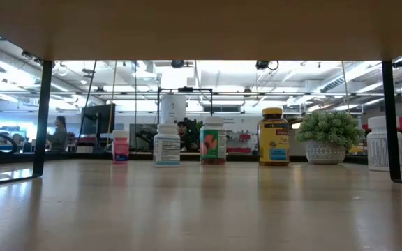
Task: Pick and place medicine bottles onto shelf by color
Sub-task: Put the white and yellow medicine bottle on the shelf
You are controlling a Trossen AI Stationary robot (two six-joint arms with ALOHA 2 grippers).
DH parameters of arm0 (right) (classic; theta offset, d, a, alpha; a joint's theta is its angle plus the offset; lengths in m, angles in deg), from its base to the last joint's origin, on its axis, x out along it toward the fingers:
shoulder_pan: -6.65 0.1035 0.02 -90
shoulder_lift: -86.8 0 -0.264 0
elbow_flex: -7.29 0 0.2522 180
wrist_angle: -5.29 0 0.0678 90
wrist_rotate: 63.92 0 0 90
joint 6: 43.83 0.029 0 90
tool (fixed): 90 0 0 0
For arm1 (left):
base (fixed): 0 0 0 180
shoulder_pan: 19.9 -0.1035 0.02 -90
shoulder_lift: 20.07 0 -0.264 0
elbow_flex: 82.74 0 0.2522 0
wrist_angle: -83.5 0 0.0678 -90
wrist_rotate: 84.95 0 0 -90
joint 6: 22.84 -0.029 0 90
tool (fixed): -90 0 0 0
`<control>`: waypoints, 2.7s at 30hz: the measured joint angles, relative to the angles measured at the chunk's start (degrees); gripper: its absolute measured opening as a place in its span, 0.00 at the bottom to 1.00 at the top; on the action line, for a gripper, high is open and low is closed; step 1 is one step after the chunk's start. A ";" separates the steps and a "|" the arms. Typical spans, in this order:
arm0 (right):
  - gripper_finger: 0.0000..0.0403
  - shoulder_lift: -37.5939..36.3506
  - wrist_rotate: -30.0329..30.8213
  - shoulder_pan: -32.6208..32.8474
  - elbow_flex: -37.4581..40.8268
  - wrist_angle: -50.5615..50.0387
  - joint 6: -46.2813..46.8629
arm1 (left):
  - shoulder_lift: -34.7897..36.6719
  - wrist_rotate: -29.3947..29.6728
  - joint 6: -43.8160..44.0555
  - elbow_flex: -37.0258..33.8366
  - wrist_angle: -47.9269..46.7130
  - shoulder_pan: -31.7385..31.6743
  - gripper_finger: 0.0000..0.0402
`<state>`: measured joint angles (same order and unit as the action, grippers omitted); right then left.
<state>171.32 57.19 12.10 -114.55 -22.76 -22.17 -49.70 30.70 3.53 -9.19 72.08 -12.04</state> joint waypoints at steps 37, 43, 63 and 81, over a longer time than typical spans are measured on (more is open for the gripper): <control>0.70 0.03 -13.08 -12.66 22.07 -71.60 34.85 | -31.38 1.75 -13.48 23.67 -22.82 -0.04 0.40; 0.72 0.03 -16.99 -12.97 32.01 -71.46 39.87 | -36.09 1.77 -7.66 31.75 -43.62 -0.70 0.48; 0.72 0.01 -21.57 -9.13 43.55 -72.01 53.62 | -36.81 -1.91 3.63 30.67 -52.58 -0.27 0.52; 0.72 0.01 -22.24 -7.20 49.92 -69.67 76.00 | -36.79 -1.99 4.73 30.64 -58.13 3.35 0.52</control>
<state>171.33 34.96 4.89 -64.63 -92.43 53.83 -86.48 28.71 8.26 21.45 13.95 -8.70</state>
